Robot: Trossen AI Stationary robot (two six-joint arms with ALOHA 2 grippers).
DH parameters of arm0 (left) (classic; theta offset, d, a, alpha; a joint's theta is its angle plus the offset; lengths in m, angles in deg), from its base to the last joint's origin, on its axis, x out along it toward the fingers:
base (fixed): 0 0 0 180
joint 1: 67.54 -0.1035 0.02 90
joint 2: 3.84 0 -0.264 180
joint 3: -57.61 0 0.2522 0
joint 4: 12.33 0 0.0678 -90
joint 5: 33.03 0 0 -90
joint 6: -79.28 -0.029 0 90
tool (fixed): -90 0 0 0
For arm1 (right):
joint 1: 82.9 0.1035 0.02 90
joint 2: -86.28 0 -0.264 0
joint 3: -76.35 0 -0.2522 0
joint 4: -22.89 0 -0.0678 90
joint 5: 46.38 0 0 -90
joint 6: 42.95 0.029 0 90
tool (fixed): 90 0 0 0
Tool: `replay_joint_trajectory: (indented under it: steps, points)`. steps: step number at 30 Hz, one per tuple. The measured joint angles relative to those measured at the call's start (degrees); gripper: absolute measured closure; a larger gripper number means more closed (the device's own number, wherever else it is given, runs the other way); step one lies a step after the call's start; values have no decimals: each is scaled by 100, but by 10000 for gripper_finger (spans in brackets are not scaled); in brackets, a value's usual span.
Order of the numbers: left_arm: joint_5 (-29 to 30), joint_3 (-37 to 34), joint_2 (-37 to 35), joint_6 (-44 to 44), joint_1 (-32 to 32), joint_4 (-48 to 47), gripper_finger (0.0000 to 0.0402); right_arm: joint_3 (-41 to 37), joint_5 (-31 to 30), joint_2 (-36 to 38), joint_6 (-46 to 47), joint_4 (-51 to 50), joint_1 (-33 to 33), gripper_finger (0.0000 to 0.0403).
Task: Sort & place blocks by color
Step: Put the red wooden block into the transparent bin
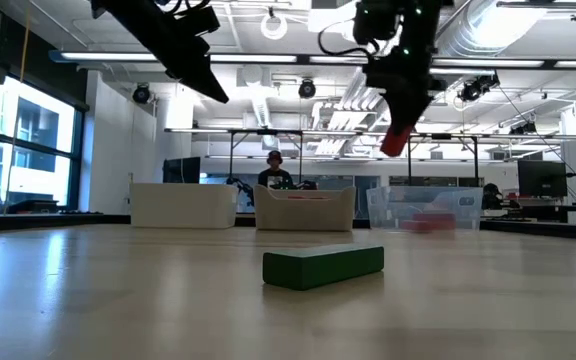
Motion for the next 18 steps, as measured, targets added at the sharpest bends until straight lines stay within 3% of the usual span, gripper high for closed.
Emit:
replay_joint_trajectory:
  steps: [8, 18]
  points:
    - [2, 0, 0, 136, -4, -1, 177, -1494, 217, 613, 240, 1769, -830, 288]
    - [24, -2, 0, 155, -4, -6, 177, -2688, 1212, 641, 246, 3722, -1666, 288]
